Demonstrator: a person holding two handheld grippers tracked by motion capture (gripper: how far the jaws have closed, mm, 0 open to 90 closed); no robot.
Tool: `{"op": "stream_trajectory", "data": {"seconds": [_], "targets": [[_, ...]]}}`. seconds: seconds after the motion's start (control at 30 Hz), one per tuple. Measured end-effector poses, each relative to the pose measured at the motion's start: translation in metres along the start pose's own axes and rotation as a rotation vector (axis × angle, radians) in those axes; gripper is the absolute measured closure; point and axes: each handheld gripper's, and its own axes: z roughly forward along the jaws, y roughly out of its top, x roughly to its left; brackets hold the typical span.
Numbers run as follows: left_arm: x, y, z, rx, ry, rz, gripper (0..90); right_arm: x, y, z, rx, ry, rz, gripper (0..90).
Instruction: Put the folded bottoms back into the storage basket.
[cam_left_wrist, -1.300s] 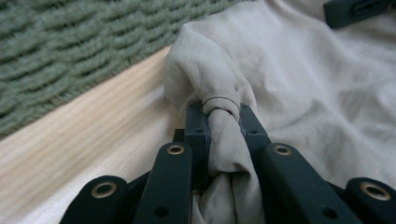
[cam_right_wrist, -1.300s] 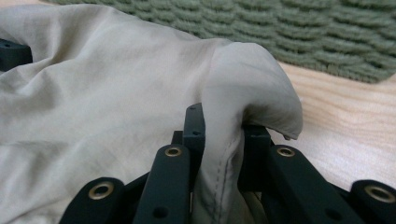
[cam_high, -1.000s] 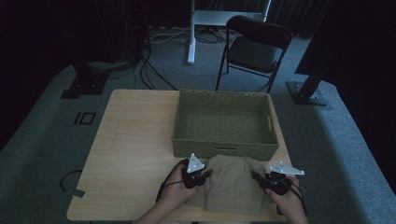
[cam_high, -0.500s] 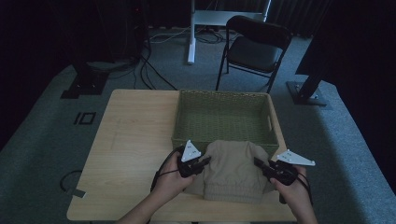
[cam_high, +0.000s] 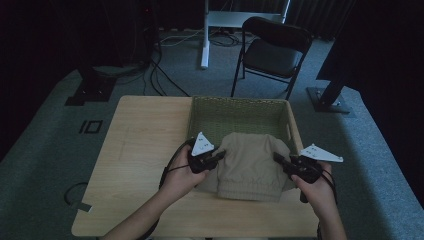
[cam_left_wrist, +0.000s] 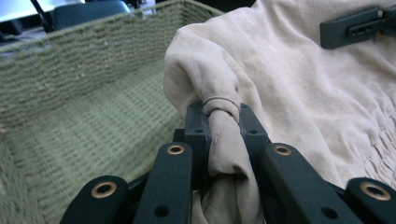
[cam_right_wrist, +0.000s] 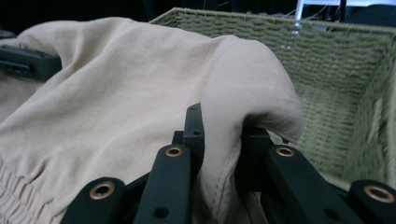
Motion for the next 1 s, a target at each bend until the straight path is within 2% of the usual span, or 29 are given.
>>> {"op": "stream_trajectory", "data": {"seconds": [0.27, 0.73, 0.97, 1.0], "targets": [[0.01, 0.017, 0.001, -0.016, 0.015, 0.011, 79.9, -0.006, 0.02, 0.004, -0.021, -0.006, -0.006, 77.5], [0.038, 0.054, 0.006, -0.089, 0.033, 0.003, 79.9, -0.018, 0.064, 0.017, -0.064, -0.021, -0.003, 77.5], [0.055, 0.066, 0.017, -0.13, 0.047, -0.004, 79.9, -0.028, 0.085, 0.03, -0.064, -0.045, -0.001, 77.5], [0.058, 0.067, 0.019, -0.133, 0.054, 0.006, 79.8, -0.029, 0.087, 0.032, -0.065, -0.048, -0.003, 77.6]]}}
